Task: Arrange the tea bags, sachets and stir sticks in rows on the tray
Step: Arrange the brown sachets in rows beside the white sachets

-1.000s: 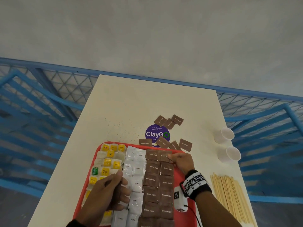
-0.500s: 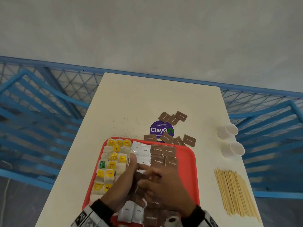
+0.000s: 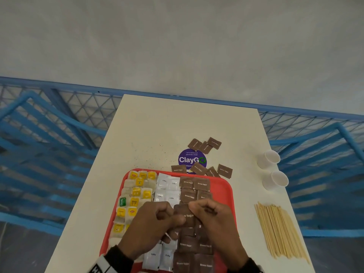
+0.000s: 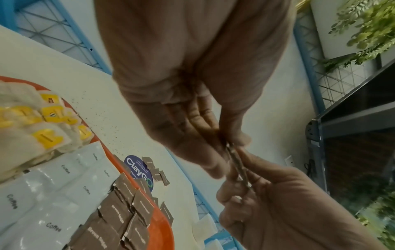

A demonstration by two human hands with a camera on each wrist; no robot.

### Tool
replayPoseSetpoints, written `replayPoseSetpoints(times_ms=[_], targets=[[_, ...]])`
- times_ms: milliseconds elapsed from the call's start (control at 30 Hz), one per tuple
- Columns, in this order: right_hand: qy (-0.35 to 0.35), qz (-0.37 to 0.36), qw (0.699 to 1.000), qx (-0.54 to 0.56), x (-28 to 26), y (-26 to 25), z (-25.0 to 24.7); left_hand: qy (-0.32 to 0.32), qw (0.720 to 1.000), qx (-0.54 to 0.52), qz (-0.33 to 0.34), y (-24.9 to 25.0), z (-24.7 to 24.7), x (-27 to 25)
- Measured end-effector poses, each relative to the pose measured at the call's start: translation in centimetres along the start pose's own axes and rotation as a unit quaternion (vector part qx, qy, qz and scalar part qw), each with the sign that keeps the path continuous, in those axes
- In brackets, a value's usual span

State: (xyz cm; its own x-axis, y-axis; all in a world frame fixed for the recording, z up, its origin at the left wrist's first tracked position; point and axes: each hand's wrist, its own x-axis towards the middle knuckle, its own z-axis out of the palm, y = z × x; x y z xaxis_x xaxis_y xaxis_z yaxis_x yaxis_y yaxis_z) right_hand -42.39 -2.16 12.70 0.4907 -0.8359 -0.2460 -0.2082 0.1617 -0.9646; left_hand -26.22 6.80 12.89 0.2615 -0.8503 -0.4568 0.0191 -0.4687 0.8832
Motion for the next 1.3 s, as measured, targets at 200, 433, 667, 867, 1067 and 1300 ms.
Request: replayPoseSetpoints(times_ms=[200,433,667,867,1067,1300], targets=[[0.000,-0.018,1.000,0.010,-0.5,-0.2,0.3,0.036,0.995,-0.057,0.078,0.1,0.0,-0.4],[-0.015,0.064,0.995,0.075,-1.2,0.3,0.6,0.020,0.992,-0.111,0.056,-0.4,0.4,-0.6],[-0.035,0.109,0.992,0.053,-1.8,0.7,-0.1,0.035,0.995,-0.075,0.047,-1.8,0.3,-0.1],[-0.023,0.129,0.991,-0.004,1.0,3.2,-1.5,0.115,0.990,-0.085,0.007,-3.0,-0.8,0.0],[0.027,0.164,0.977,-0.133,8.5,7.9,-1.6,0.105,0.993,-0.041,-0.040,-4.7,-1.9,0.3],[0.067,0.181,0.950,-0.243,11.5,9.3,0.0,0.114,0.992,-0.030,-0.050,-5.7,-2.5,0.7]])
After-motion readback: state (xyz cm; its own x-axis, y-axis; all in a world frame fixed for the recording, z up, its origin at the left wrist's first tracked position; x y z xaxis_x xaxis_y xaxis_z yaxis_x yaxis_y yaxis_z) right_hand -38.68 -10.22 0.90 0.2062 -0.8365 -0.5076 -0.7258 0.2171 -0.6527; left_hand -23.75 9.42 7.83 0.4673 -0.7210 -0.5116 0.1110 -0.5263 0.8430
